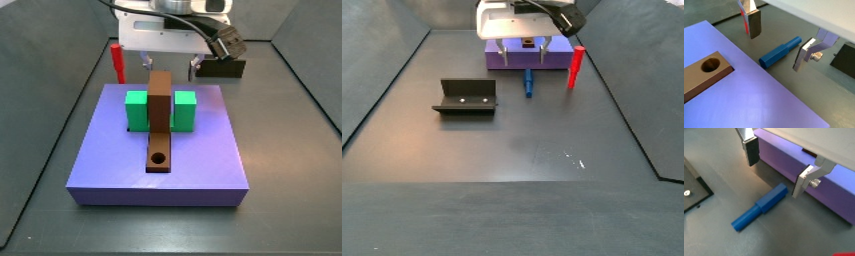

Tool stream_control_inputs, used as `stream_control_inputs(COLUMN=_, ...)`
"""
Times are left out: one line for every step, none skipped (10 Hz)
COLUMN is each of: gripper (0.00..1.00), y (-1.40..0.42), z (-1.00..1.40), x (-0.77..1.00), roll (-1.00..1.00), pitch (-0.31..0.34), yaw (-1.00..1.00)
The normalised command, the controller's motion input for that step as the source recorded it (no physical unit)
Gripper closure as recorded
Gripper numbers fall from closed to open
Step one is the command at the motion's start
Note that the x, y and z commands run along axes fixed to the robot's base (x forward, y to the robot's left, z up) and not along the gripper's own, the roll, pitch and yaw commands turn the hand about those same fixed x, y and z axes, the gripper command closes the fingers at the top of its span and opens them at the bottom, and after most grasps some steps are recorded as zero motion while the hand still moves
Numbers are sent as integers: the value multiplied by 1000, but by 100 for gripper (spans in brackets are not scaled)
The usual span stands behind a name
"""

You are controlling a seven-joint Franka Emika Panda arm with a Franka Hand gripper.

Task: Pick up the blue object. Move up. Place the blue object on the fixture. Regrasp the blue object. Move to above the board. Insert the blue object.
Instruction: Pick up the blue object.

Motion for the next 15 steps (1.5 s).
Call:
stream_control_inputs(gripper=0, y=0, z=-117, x=0, roll=0, pitch=-76, yaw=0)
stream_control_inputs(gripper=0, y=-11, z=-103, x=137, roll=0, pitch=0, yaw=-43)
stream_control_inputs(gripper=0, y=0, z=-140, x=89, roll=1, pitch=0, yaw=-31)
stream_control_inputs(gripper=0, y=0, z=-174, x=0, roll=19, pitch=-26, yaw=-9)
stream_control_inputs(gripper=0, y=0, z=-197, x=0, roll=6, pitch=-43, yaw=0)
stream_control_inputs(gripper=0, y=0, z=-211, x=0, roll=0, pitch=-34, yaw=0)
stream_control_inputs(gripper=0, y=0, z=-206, x=11, roll=0, pitch=-26, yaw=0)
stream_control_inputs(gripper=0, y=-6, z=-203, x=9, roll=-7, pitch=-34, yaw=0)
stream_control_inputs(gripper=0, y=0, z=-151, x=34, roll=-20, pitch=-11, yaw=0)
stream_control_inputs(gripper=0, y=0, z=-169, x=17, roll=-4, pitch=-19, yaw=0)
stream_control_inputs(gripper=0, y=-3, z=-186, x=14, roll=-14, pitch=-34, yaw=0)
stream_control_inputs(gripper=0, y=-6, z=-174, x=9, roll=-23, pitch=-30, yaw=0)
stream_control_inputs(gripper=0, y=-23, z=-180, x=0, roll=-11, pitch=-36, yaw=0)
stream_control_inputs(gripper=0, y=-34, z=-186, x=0, roll=-9, pitch=-69, yaw=0)
stream_control_inputs(gripper=0, y=-26, z=-111, x=0, roll=-6, pitch=-53, yaw=0)
